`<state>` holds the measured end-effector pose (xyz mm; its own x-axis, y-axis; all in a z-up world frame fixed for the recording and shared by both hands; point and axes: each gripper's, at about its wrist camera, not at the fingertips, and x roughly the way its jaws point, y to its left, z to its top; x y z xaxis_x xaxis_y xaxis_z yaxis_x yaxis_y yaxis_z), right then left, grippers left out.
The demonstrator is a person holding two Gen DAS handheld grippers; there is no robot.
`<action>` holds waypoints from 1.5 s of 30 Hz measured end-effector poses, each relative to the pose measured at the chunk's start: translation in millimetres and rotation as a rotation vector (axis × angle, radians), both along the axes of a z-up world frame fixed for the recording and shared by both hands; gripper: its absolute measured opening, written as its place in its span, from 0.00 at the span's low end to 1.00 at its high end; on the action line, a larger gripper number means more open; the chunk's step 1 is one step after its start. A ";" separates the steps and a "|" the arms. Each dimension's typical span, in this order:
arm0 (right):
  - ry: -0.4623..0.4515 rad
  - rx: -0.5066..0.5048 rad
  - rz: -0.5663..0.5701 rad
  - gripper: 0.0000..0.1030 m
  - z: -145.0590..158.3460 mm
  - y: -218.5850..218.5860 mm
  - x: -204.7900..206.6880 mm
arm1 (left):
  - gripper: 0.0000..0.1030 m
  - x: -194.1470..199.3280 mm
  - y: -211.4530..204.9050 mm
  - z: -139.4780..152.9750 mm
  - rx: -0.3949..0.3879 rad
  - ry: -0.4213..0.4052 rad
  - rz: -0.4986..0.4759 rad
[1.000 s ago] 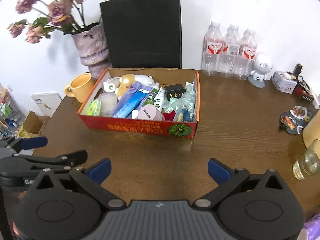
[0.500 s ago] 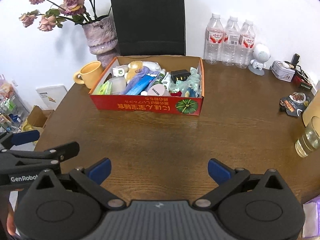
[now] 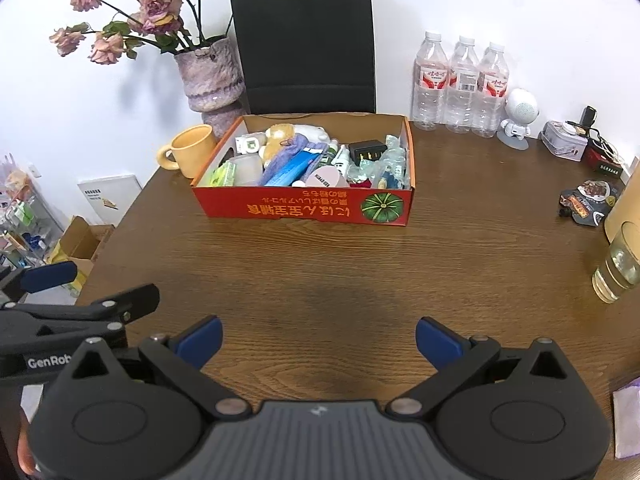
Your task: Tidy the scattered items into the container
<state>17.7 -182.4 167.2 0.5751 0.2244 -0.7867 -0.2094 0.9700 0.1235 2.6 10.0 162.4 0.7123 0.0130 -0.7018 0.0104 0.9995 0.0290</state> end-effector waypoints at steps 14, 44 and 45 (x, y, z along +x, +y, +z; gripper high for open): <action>-0.012 0.031 -0.007 1.00 -24.1 0.6 -4.8 | 1.00 -7.7 0.9 -21.3 0.014 -0.016 0.021; -0.308 -0.018 -0.047 1.00 -170.0 2.2 -23.4 | 1.00 -24.8 11.3 -162.9 -0.057 -0.202 -0.020; -0.300 -0.018 -0.048 1.00 -171.7 2.1 -23.4 | 1.00 -25.2 10.8 -164.3 -0.050 -0.200 -0.024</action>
